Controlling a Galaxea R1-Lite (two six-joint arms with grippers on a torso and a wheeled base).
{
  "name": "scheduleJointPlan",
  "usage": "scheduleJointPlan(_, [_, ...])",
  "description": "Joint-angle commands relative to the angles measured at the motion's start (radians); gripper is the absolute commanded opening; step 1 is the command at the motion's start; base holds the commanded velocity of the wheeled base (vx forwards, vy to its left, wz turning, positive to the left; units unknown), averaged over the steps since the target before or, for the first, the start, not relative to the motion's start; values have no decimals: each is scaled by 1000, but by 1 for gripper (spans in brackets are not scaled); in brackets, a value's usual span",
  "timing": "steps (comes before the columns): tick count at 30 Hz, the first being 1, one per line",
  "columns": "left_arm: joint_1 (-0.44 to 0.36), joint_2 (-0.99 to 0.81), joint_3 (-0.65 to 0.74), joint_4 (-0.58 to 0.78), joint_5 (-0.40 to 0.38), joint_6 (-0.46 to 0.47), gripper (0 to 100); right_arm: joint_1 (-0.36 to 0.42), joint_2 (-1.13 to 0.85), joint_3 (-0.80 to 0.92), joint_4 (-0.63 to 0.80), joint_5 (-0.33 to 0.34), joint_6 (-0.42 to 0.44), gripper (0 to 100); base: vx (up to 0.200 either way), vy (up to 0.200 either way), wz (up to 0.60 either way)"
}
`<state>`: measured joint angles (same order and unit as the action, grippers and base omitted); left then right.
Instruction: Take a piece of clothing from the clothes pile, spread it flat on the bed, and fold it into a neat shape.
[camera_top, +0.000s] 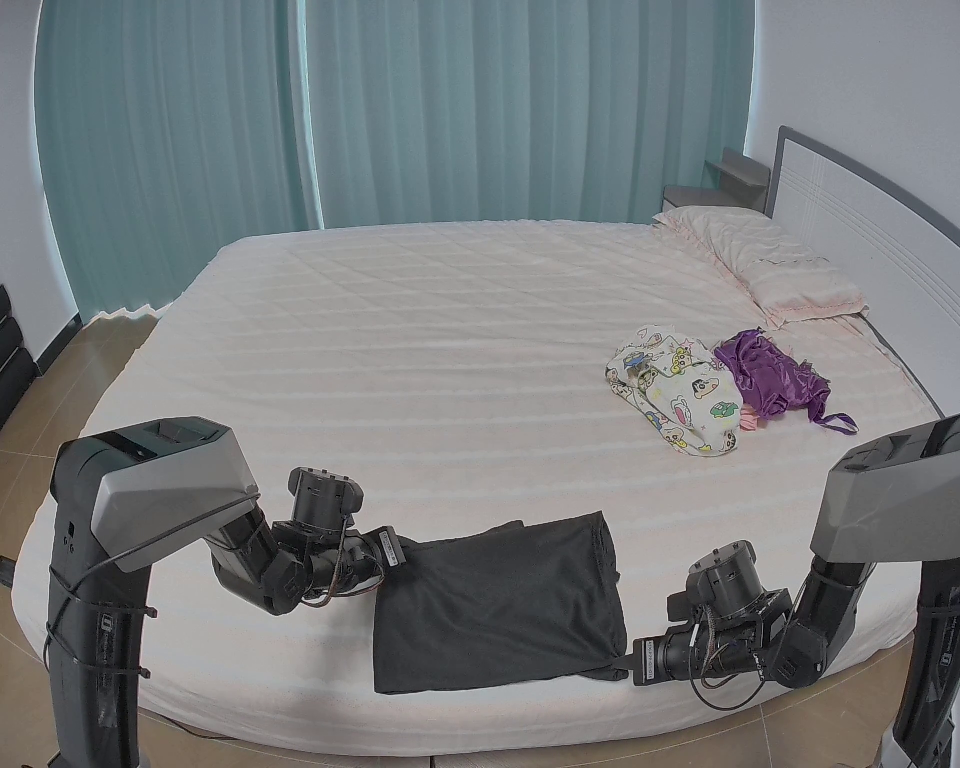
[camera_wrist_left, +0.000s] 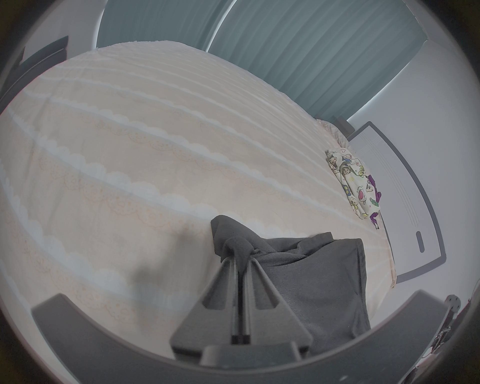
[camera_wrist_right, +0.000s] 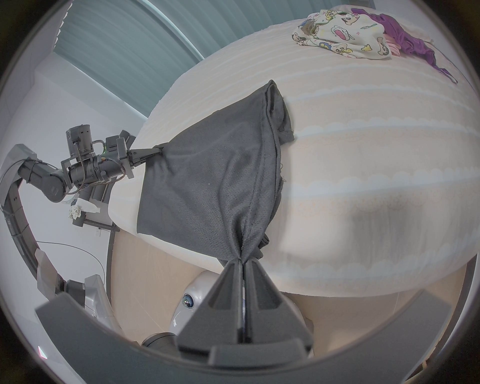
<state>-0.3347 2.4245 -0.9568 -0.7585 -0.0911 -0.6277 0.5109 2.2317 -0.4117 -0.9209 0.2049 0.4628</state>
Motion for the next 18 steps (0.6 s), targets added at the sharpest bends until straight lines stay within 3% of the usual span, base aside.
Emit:
scheduleJointPlan(1, [5, 2, -2, 1, 10, -1, 0, -6, 5, 45, -55, 1, -7, 0, 0, 0, 0])
scheduleJointPlan(15, [9, 2, -3, 5, 11, -3, 0, -6, 20, 77, -107, 1, -36, 0, 0, 0, 0])
scheduleJointPlan(16, [9, 1, -3, 5, 10, -4, 0, -6, 20, 77, -107, 1, -42, 100, 0, 0, 0])
scheduleJointPlan(17, [9, 1, -3, 5, 10, -4, 0, -6, 20, 77, -107, 1, -44, 100, 0, 0, 0])
scheduleJointPlan(18, [9, 1, -3, 7, 10, -6, 100, -6, 19, 79, -107, 1, -44, 100, 0, 0, 0])
